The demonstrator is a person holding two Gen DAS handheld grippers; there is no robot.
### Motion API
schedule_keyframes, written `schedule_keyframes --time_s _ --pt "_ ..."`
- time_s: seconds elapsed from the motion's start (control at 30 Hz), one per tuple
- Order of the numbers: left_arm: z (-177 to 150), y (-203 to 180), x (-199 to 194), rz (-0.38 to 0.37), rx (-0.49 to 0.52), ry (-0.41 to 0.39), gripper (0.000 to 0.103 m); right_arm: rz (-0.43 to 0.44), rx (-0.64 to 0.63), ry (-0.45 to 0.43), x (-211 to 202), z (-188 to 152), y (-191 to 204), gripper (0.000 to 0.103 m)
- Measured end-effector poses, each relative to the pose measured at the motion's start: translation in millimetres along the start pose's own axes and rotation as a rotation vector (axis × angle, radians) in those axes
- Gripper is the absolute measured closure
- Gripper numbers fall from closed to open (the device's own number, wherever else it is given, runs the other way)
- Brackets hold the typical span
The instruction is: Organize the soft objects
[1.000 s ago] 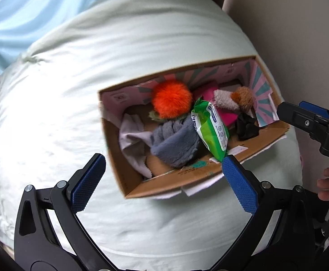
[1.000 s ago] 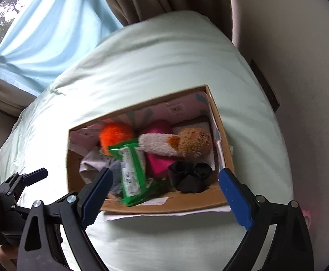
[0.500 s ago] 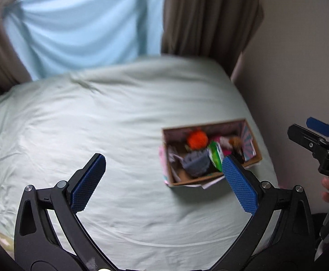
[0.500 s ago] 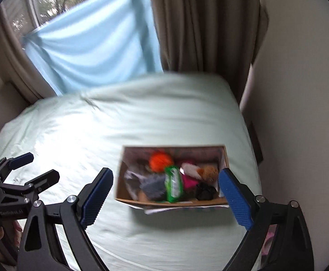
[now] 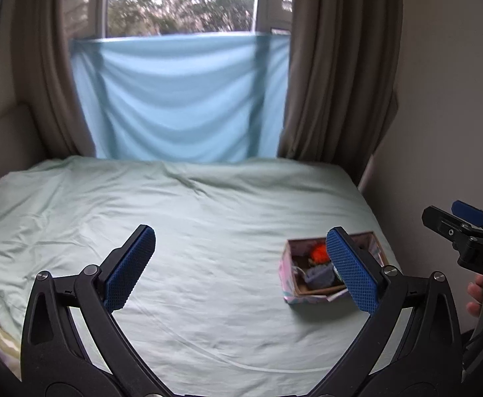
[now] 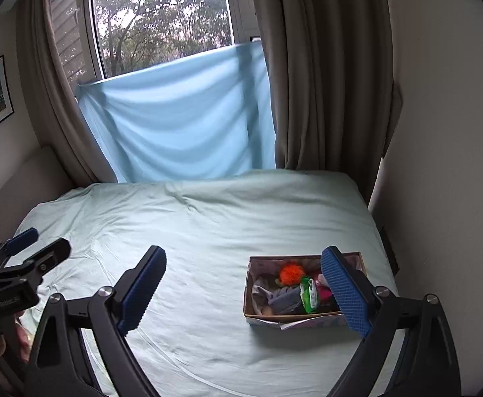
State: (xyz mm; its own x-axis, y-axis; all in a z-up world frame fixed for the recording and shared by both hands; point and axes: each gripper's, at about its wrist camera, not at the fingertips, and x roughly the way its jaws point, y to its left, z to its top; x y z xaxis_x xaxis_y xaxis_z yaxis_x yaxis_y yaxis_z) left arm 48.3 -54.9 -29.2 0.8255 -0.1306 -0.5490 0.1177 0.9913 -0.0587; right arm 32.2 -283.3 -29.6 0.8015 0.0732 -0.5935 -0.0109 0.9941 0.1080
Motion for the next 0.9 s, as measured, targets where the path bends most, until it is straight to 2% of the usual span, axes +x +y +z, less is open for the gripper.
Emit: schedule_keyframes --time_s 0.23,0.53,0.63,0.9 --pt "-8 13 -25 0.017 -0.010 -0.052 0.000 -0.012 -0.029 -0.046 -16 -7 19 0.010" --pt "-9 13 -26 0.005 0.000 -0.057 0.000 -0.048 -0.035 -0.080 -23 -5 25 0.009" --pt "-9 12 -26 -0.001 -0.002 -0.058 0.000 -0.063 -0.038 -0.092 -23 -5 25 0.001" --pt "-8 13 -24 -0.003 -0.002 -0.060 0.000 -0.060 -0.040 -0.093 -20 -5 27 0.001"
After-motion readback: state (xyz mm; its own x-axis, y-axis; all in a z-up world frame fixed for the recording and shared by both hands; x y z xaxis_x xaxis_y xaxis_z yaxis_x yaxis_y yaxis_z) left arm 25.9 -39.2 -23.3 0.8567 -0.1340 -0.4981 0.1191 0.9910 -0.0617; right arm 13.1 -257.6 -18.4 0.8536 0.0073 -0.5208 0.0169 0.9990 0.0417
